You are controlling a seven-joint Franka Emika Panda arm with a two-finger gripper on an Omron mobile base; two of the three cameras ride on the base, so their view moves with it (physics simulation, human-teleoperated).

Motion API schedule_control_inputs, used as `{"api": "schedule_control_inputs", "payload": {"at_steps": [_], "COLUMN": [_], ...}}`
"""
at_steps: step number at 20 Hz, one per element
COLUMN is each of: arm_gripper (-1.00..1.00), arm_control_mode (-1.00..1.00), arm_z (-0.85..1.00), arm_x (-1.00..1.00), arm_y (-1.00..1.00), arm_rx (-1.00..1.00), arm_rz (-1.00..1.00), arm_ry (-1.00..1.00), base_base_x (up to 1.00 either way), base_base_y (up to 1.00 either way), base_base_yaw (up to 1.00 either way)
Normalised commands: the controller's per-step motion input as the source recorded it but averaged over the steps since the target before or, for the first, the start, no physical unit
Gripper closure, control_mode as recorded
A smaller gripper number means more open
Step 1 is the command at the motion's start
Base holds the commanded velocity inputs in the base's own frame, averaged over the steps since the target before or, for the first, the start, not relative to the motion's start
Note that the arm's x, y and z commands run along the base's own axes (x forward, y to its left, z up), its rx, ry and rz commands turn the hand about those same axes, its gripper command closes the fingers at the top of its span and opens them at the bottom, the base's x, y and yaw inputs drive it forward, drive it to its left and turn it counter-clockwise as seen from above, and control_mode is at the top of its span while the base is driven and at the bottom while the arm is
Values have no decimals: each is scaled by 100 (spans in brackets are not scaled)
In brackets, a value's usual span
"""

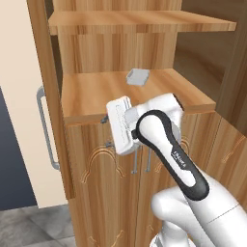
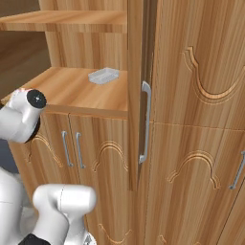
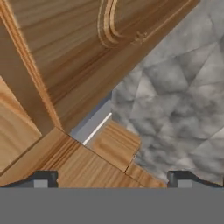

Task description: Retrieve the tupperware from the cabinet, then place the raw meat into the tupperware to avoid contamination.

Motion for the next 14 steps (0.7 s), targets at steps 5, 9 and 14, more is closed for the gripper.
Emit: {"api": "schedule_control_inputs", "payload": {"at_steps": [5,9,14], "arm_gripper": [-100,-100,-100], "arm_control_mode": [-100,-100,-100], "arm_z": [0,7,2], "arm_x": [17,0,12], "arm_y": [-36,-67,-61], "arm_rx": [-35,-35,-27], "arm_rz": [5,0,-19], "arm_ry": [-21,0,9], "base_base_x": [0,0,0], "base_base_y": [0,0,0], "base_base_yaw": [0,0,0]}}
